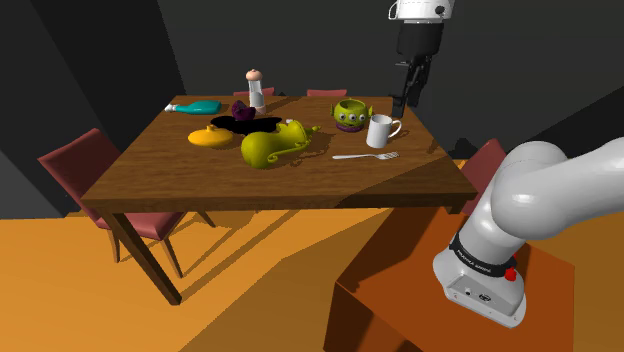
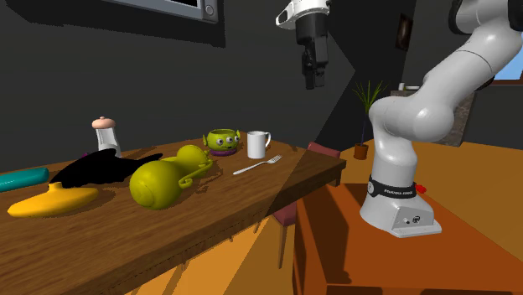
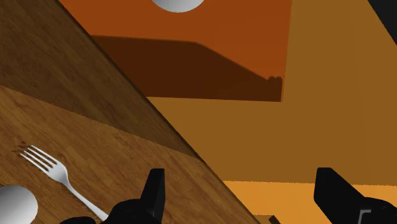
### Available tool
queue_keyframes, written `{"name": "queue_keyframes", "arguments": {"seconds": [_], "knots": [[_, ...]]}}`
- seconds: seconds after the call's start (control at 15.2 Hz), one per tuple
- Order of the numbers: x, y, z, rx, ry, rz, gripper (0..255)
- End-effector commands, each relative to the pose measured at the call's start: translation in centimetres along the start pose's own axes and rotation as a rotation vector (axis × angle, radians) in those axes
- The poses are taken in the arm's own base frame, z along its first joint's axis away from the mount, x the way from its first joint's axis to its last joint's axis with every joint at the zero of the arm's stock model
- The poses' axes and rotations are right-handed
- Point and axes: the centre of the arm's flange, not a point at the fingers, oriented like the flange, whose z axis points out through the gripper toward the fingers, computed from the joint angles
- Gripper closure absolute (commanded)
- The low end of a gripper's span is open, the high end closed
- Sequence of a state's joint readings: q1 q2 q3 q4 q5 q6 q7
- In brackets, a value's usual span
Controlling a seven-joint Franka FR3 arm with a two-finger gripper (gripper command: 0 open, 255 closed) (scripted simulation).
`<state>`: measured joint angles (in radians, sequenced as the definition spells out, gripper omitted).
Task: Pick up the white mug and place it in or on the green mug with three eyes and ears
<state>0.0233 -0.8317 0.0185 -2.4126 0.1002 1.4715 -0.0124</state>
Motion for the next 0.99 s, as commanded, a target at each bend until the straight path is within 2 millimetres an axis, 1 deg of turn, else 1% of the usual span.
{"name": "queue_keyframes", "arguments": {"seconds": [0.0,0.46,0.92], "knots": [[0.0,0.0,0.0,0.0,0.0,0.0,0],[2.9,7.2,3.9,-0.027,0.044,-0.043,0],[6.2,14.3,7.5,-0.054,0.087,-0.087,0]]}}
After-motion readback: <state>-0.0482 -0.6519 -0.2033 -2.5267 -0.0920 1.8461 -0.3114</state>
